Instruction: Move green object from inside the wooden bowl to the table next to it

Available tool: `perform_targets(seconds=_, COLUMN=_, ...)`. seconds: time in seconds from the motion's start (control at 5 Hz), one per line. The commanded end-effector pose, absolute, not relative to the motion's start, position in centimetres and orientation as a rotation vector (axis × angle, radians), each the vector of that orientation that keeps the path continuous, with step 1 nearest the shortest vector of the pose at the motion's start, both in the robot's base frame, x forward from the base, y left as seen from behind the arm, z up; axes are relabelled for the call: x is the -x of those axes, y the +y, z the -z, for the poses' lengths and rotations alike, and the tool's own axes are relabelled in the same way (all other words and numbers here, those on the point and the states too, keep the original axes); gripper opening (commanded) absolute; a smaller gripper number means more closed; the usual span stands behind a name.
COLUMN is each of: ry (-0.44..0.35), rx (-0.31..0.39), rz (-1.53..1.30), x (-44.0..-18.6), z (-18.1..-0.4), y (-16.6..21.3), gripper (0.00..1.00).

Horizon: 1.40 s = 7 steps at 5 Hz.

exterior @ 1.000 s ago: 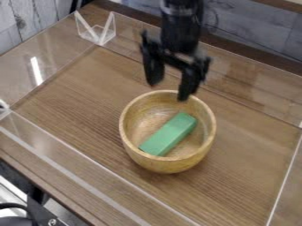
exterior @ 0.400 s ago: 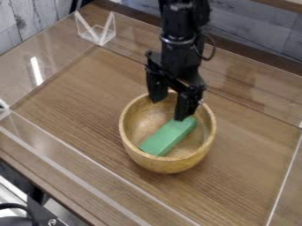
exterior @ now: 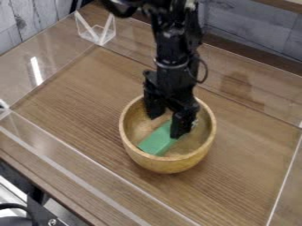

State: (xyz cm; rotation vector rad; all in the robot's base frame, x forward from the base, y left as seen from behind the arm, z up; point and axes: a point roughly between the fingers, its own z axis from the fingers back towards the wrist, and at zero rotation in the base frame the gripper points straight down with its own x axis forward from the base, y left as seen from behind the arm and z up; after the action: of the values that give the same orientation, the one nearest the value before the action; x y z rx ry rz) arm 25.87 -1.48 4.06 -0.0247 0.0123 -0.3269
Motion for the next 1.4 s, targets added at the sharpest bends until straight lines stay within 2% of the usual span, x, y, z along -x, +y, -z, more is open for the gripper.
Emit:
perform_targets(seconds=0.0, ry=-0.083, rx=0.023, rz=0.286, x=-25.8, z=-5.1, y=-1.3, gripper=1.0)
perform_targets(seconds=0.4, ry=-0.143, rx=0.039, rz=0.057, x=-24.8, z=-7.2, y=-5.0, gripper=1.0)
perform_targets(seconds=0.6, ry=-0.158, rx=0.036, rz=-0.053, x=-24.7, z=-7.2, y=-5.5, gripper=1.0)
perform_targets(seconds=1.0, ry=-0.171, rx=0.036, rz=-0.092, x=-26.1, z=-5.5, y=-5.3, gripper=1.0)
perform_targets(seconds=1.2, ry=-0.183, rx=0.045, rz=-0.05, x=-26.9, z=-6.3, y=-4.7, gripper=1.0)
